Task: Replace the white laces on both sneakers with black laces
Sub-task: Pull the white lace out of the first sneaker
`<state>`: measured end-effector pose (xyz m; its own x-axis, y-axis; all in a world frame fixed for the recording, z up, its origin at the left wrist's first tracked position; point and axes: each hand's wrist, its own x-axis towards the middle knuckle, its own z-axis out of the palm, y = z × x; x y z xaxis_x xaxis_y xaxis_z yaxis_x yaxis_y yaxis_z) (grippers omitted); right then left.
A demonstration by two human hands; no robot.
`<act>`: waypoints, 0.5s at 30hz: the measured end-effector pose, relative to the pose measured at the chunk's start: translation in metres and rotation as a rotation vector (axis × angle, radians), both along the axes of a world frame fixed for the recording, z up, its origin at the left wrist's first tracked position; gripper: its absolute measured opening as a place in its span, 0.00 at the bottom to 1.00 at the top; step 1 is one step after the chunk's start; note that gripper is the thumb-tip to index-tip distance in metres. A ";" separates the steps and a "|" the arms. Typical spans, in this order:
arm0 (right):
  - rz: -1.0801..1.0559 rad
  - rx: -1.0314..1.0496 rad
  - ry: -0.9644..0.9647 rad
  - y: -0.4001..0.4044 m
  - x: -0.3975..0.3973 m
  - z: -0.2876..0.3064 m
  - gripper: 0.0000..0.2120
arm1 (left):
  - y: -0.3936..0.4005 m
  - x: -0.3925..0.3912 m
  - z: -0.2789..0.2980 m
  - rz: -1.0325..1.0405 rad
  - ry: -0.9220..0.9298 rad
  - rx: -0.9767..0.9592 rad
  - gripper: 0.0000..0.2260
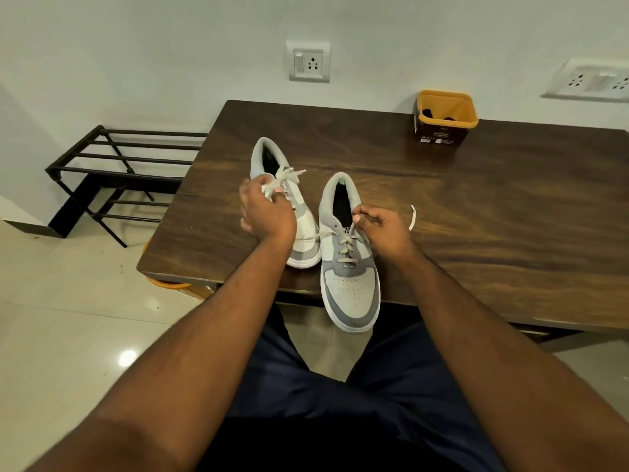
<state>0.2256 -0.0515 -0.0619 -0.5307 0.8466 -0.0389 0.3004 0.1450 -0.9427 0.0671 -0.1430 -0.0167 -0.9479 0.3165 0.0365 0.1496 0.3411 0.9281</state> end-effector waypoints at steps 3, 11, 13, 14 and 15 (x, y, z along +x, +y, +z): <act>-0.003 0.003 -0.028 -0.002 -0.001 0.002 0.08 | -0.009 -0.001 -0.004 -0.263 0.211 -0.376 0.42; 0.165 0.393 -0.433 -0.013 0.008 0.013 0.11 | -0.020 0.022 -0.019 -0.923 0.496 -0.601 0.32; 0.219 0.479 -0.549 -0.016 0.009 0.022 0.12 | -0.023 0.022 -0.019 -0.881 0.430 -0.516 0.28; 0.239 0.495 -0.595 -0.017 0.009 0.025 0.13 | -0.025 0.022 -0.020 -0.864 0.408 -0.497 0.27; 0.255 0.502 -0.631 -0.018 0.007 0.027 0.14 | -0.026 0.021 -0.021 -0.851 0.399 -0.489 0.26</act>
<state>0.2328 -0.0697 -0.0345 -0.7129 0.6999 -0.0439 0.6503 0.6364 -0.4148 0.0878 -0.1687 -0.0376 -0.3545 0.9349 -0.0151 0.7785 0.3040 0.5491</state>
